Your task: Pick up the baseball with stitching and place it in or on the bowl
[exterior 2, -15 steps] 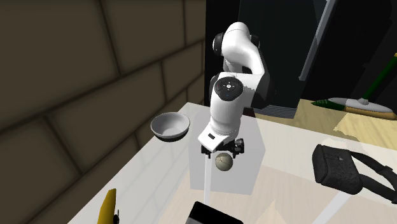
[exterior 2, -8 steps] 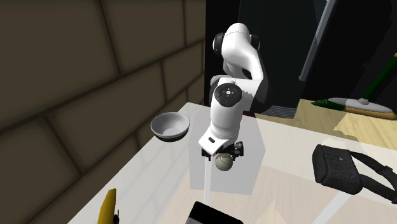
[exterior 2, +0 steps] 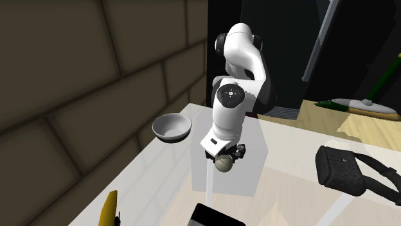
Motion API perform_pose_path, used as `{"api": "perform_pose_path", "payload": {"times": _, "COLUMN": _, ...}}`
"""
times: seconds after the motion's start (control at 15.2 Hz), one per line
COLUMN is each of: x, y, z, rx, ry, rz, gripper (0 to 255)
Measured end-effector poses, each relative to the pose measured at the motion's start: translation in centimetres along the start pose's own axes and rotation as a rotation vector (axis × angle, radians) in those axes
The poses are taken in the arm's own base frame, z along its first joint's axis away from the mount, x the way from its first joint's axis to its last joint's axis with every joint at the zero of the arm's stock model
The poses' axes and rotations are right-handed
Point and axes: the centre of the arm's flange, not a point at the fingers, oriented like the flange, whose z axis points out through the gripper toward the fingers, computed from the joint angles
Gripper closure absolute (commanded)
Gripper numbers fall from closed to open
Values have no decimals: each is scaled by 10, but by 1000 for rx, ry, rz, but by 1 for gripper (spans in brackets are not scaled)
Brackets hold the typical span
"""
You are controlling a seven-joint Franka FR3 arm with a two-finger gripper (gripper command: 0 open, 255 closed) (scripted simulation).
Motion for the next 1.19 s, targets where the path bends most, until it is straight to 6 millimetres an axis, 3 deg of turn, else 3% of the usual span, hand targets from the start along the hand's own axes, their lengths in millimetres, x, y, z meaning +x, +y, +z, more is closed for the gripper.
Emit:
{"api": "perform_pose_path", "payload": {"times": 0.4, "x": 0, "y": 0, "z": -2, "rx": 0, "ry": -1, "rz": 0, "gripper": 255}}
{"api": "perform_pose_path", "payload": {"times": 1.19, "x": -15, "y": -2, "z": -61, "rx": 0, "ry": 0, "rz": 0, "gripper": 255}}
